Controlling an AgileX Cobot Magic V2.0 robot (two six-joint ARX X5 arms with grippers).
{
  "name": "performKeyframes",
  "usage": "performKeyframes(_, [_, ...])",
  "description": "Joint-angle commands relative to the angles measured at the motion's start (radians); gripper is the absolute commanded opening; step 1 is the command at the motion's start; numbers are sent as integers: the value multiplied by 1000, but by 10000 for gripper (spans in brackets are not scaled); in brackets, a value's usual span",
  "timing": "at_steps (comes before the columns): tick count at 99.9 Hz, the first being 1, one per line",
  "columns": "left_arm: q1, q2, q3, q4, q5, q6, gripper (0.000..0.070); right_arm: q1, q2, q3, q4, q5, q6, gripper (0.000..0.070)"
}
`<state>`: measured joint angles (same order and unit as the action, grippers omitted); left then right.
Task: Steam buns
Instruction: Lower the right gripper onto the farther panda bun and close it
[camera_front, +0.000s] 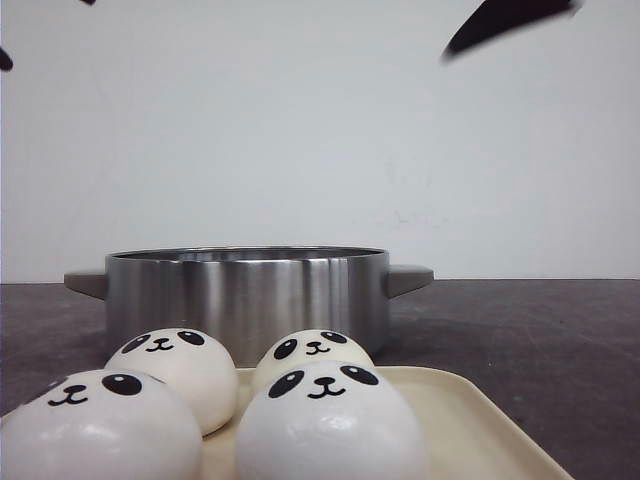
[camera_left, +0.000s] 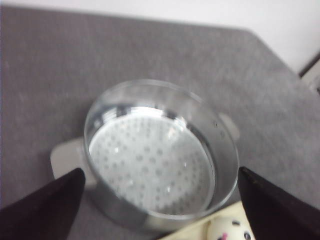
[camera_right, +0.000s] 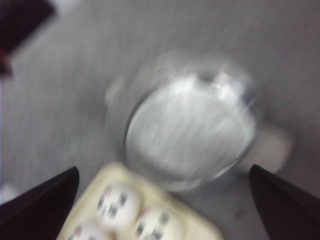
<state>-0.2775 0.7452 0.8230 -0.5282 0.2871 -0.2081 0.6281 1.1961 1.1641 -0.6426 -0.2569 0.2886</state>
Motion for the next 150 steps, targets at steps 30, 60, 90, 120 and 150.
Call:
performKeyframes(30, [-33, -7, 18, -36, 2, 9, 598, 132, 267, 24, -140, -4, 109, 694])
performKeyframes(60, [-95, -7, 18, -30, 0, 10, 598, 207, 443, 24, -131, 27, 121, 683])
performKeyframes(90, [-108, -7, 18, -35, -2, 10, 598, 213, 599, 24, -87, 32, 124, 682])
performKeyframes(120, [-116, -7, 18, -37, -2, 10, 598, 213, 623, 24, -60, 54, 149, 477])
performKeyframes(150, [-116, -7, 18, -34, -2, 10, 598, 222, 599, 32, -63, 60, 149, 6])
